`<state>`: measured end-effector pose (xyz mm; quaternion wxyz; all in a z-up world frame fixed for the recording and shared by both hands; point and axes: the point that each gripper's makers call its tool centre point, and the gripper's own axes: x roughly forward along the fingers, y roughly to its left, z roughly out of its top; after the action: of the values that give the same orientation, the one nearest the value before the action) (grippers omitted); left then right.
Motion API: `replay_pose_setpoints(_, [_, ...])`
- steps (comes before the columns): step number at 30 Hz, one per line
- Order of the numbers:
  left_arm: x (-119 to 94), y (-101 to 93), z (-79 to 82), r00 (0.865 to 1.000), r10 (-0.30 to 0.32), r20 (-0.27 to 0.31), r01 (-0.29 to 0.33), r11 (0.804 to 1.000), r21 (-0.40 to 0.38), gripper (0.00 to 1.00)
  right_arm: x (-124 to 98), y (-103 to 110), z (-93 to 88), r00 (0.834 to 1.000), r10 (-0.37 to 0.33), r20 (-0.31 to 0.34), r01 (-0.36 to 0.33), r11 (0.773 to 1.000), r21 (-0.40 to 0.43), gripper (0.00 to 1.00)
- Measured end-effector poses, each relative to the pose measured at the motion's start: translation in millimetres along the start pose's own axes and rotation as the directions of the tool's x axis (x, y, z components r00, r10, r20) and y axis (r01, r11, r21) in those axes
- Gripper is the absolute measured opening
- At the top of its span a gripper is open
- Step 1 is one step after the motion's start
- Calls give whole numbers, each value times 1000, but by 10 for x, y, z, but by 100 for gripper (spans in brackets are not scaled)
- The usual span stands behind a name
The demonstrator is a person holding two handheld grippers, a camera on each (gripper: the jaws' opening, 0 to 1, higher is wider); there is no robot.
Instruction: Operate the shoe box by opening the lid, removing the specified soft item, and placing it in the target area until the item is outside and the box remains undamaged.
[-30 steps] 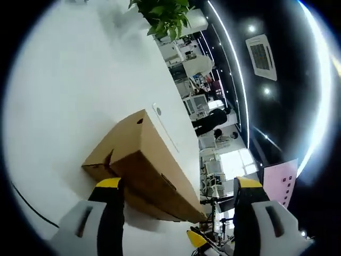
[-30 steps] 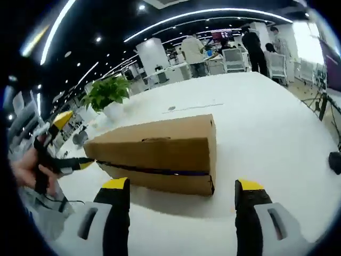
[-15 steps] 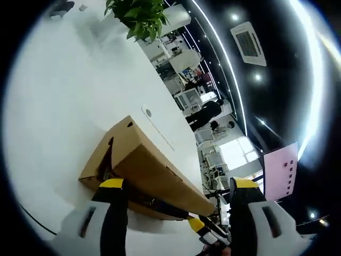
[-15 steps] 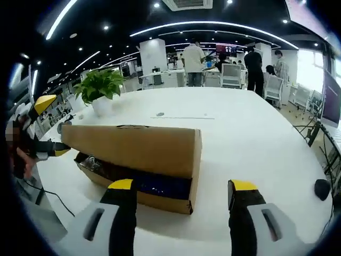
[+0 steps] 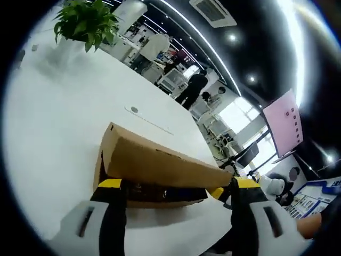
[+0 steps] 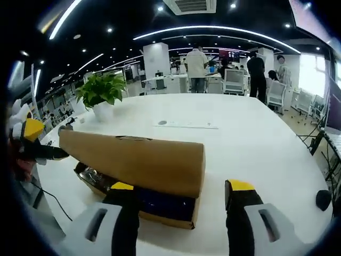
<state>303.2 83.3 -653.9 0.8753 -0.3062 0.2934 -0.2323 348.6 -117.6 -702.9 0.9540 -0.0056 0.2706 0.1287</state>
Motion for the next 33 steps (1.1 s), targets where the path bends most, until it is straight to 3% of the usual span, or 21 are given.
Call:
replay_pose_setpoints(7, [43,54,-156,996,28,-82,-15,987,157,84,55,-6,85,1000,8,13,-8,1000,18,63])
replay_pose_setpoints(13, [43,44,-259,993,31,-118,-2,971,240,85,97,-8,199,999,13,38,-13,1000,18,65])
replay_pose_setpoints(16, [39,45,-290,991,20,-134,15,967,255,75,116,-10,242,999,14,43,-15,1000,18,65])
replay_pose_setpoints(21, [70,104,-361,984,42,-174,12,954,301,86,144,-2,288,999,22,42,-23,999,28,64])
replay_pose_setpoints(24, [59,189,-392,976,70,-208,14,926,378,86,154,9,323,998,24,52,-25,1000,18,64])
replay_pose_setpoints(27, [55,238,-372,973,85,-212,7,916,400,85,176,34,348,998,38,59,-38,999,-2,65])
replay_pose_setpoints(29, [35,368,-275,974,138,-177,-41,885,464,79,198,143,354,995,83,56,-82,996,-23,69])
replay_pose_setpoints(30, [28,399,-270,972,151,-179,-49,880,472,79,196,156,365,995,80,59,-78,996,-34,68])
replay_pose_setpoints(33, [31,423,-305,966,139,-220,-25,890,456,81,202,123,422,995,61,79,-61,998,-2,64])
